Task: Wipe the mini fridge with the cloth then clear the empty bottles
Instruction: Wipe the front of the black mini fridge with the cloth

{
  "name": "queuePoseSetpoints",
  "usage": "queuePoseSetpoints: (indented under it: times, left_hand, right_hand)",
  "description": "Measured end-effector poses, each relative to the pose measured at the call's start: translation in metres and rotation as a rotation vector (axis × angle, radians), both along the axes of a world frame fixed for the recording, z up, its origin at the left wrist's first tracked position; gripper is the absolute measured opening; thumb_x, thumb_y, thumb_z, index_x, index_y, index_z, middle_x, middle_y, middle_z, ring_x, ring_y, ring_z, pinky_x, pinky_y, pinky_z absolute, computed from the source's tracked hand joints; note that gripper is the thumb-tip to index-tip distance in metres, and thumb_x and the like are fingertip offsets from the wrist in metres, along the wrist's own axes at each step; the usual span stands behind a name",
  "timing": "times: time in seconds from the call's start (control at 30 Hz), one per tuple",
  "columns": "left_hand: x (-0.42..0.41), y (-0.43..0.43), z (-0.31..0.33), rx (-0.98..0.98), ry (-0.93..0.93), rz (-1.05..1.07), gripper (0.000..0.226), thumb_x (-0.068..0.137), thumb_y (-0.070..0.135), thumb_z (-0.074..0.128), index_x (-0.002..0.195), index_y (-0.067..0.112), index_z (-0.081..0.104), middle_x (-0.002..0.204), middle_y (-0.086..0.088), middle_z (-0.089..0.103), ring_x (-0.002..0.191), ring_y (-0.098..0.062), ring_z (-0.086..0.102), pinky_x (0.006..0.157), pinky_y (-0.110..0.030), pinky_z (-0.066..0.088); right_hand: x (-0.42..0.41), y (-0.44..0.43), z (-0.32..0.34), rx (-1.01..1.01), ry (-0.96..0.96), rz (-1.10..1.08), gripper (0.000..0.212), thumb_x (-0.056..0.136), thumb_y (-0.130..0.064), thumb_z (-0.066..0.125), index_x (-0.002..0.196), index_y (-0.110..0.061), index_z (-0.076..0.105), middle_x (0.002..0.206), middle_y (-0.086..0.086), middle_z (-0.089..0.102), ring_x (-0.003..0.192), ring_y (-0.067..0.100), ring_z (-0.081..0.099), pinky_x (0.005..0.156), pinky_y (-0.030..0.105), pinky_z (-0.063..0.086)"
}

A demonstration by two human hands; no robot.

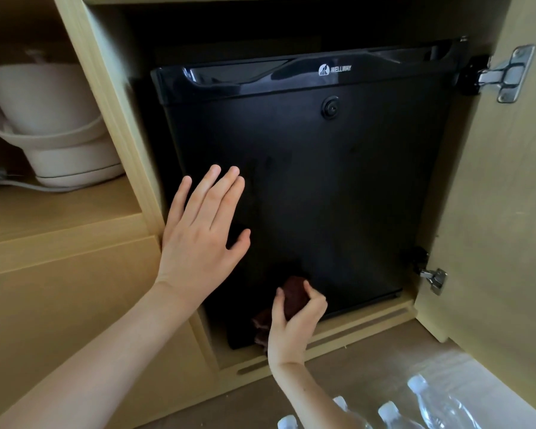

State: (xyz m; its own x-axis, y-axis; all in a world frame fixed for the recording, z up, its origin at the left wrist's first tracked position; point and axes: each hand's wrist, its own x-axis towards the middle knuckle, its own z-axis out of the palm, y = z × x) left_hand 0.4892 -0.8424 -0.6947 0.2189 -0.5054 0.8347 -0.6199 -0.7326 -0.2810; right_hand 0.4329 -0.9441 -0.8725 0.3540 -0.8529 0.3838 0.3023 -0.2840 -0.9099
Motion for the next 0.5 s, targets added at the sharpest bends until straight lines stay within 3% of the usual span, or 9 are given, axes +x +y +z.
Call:
queuePoseSetpoints:
  times: [0.2,0.27,0.4,0.5]
  left_hand:
    - [0.003,-0.005,0.001,0.017,-0.026,-0.027,0.07,0.089,0.031,0.059,0.151,0.008,0.035,0.159,-0.006,0.035,0.151,-0.024,0.022,0.125,-0.044,0.01]
    - [0.007,-0.006,0.003,0.024,-0.048,-0.042,0.07,0.089,0.032,0.058,0.151,0.007,0.035,0.159,-0.005,0.034,0.152,-0.024,0.021,0.125,-0.043,0.011]
    - [0.009,-0.007,0.002,0.037,-0.053,-0.037,0.071,0.09,0.032,0.057,0.152,0.007,0.035,0.16,-0.005,0.033,0.152,-0.024,0.02,0.125,-0.044,0.012]
    - [0.008,-0.006,0.002,0.045,-0.052,-0.029,0.07,0.09,0.032,0.057,0.152,0.008,0.035,0.159,-0.005,0.034,0.151,-0.026,0.022,0.125,-0.044,0.013]
  right_hand:
    - [0.009,-0.009,0.07,0.014,-0.187,0.016,0.04,0.089,-0.027,0.074,0.117,-0.041,0.049,0.112,-0.024,0.045,0.109,-0.002,0.055,0.083,0.009,0.048]
    - [0.017,-0.015,0.097,-0.025,-0.22,0.025,0.037,0.089,-0.035,0.072,0.117,-0.042,0.049,0.112,-0.028,0.043,0.11,0.0,0.055,0.083,0.007,0.046]
    - [0.016,-0.022,0.074,-0.037,-0.189,-0.019,0.038,0.091,-0.031,0.071,0.122,-0.029,0.049,0.115,-0.021,0.045,0.109,0.004,0.056,0.087,0.018,0.052]
    - [0.002,-0.026,0.024,0.139,-0.044,-0.083,0.038,0.092,-0.019,0.071,0.121,-0.022,0.046,0.114,-0.003,0.048,0.103,0.005,0.054,0.092,0.041,0.055]
